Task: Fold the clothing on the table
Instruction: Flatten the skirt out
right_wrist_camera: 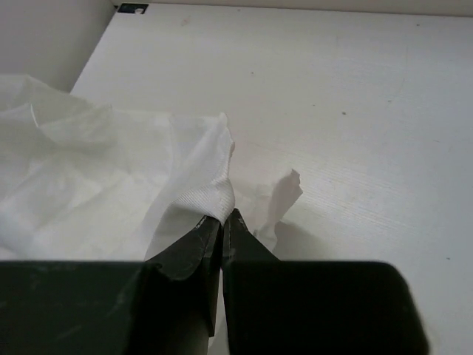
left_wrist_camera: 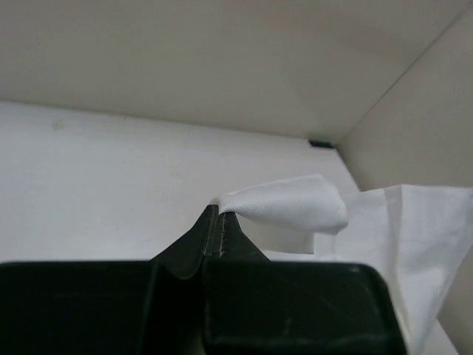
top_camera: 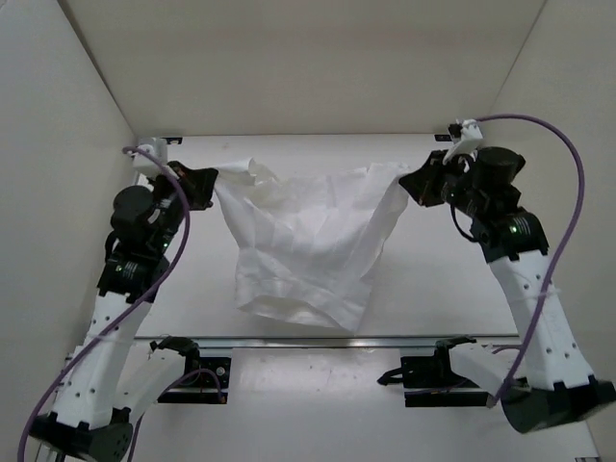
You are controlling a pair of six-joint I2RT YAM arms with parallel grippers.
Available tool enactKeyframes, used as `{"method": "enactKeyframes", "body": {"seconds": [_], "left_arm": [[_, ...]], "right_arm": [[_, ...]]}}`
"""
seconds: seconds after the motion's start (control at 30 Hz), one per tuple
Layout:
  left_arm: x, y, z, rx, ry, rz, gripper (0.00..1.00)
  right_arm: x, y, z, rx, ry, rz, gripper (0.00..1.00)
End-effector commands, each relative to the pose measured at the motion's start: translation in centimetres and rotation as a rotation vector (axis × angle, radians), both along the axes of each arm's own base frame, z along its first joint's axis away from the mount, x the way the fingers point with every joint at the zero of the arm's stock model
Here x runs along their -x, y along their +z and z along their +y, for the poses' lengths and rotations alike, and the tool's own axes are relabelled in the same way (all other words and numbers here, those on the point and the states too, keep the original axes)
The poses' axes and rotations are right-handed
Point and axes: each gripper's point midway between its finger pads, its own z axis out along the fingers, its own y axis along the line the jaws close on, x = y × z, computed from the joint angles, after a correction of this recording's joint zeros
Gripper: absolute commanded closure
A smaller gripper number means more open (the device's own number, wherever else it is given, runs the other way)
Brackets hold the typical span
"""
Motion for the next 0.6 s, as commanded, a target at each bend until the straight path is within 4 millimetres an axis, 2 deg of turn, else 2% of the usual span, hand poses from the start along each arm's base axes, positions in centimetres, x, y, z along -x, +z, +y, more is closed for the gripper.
{"method": "enactKeyframes", "body": {"seconds": [0.0,0.03,0.07,0.1,0.13,0.17,0.23,0.27,0.3,0.33,0.37,0.4,0.43,0.47,0.5,0.53,0.57], "left_arm": [[-3.5,-6.0,-0.3,-0.007,0.036,0.127,1.0],[-4.7,-7.7,-0.5,-0.006,0.041,0.162,1.0],[-6.2,-9.7,-0.7,0.003,0.05,0.2,1.0],[-7.7,-11.9,-0.8,-0.001,0.053,0.24,0.89],[-8.7,-12.1,-0.8,0.003,0.056,0.23,0.76],[-10.5,-14.3,-1.4,-0.009,0.031,0.285,0.54],[-11.0,-14.7,-2.1,0.006,-0.022,0.309,0.49],[-10.9,-15.1,-2.4,0.013,-0.041,0.319,0.44],[-10.4,-15.4,-2.5,0.014,-0.043,0.323,0.42],[-9.8,-16.5,-2.5,0.01,-0.043,0.346,0.41],[-9.2,-16.3,-2.5,0.017,-0.046,0.345,0.38],[-7.8,-17.2,-2.7,0.025,-0.064,0.38,0.39],[-6.7,-18.9,-2.9,0.025,-0.067,0.438,0.39],[-5.8,-18.7,-3.4,0.023,-0.089,0.44,0.39],[-4.0,-19.6,-4.3,0.022,-0.121,0.476,0.4],[-2.4,-21.9,-5.1,0.009,-0.142,0.543,0.4],[-1.3,-22.2,-5.2,0.017,-0.146,0.566,0.4]], "right_arm": [[-5.1,-1.4,0.2,0.025,0.001,0.034,1.0],[-7.2,-2.1,0.2,0.032,-0.014,0.06,1.0],[-8.2,-2.8,0.5,0.038,-0.012,0.075,1.0],[-11.5,-4.7,0.6,0.058,-0.033,0.13,1.0],[-12.7,-5.0,0.7,0.065,-0.036,0.143,0.93],[-14.3,-5.9,0.8,0.08,-0.049,0.193,0.77],[-16.1,-6.9,0.4,0.113,-0.102,0.239,0.59],[-16.2,-7.3,-0.1,0.134,-0.128,0.248,0.55],[-16.1,-7.8,-0.4,0.162,-0.16,0.257,0.51],[-15.1,-8.6,-0.1,0.167,-0.16,0.277,0.49],[-14.2,-9.7,-0.5,0.17,-0.18,0.3,0.48],[-13.6,-10.5,-0.3,0.165,-0.176,0.321,0.48],[-11.9,-12.1,-0.3,0.147,-0.179,0.367,0.48],[-9.9,-13.4,0.1,0.14,-0.164,0.399,0.48],[-8.9,-14.3,0.0,0.14,-0.166,0.421,0.48],[-6.7,-16.0,0.5,0.145,-0.152,0.463,0.48],[-4.7,-17.8,0.8,0.163,-0.151,0.51,0.48]]}}
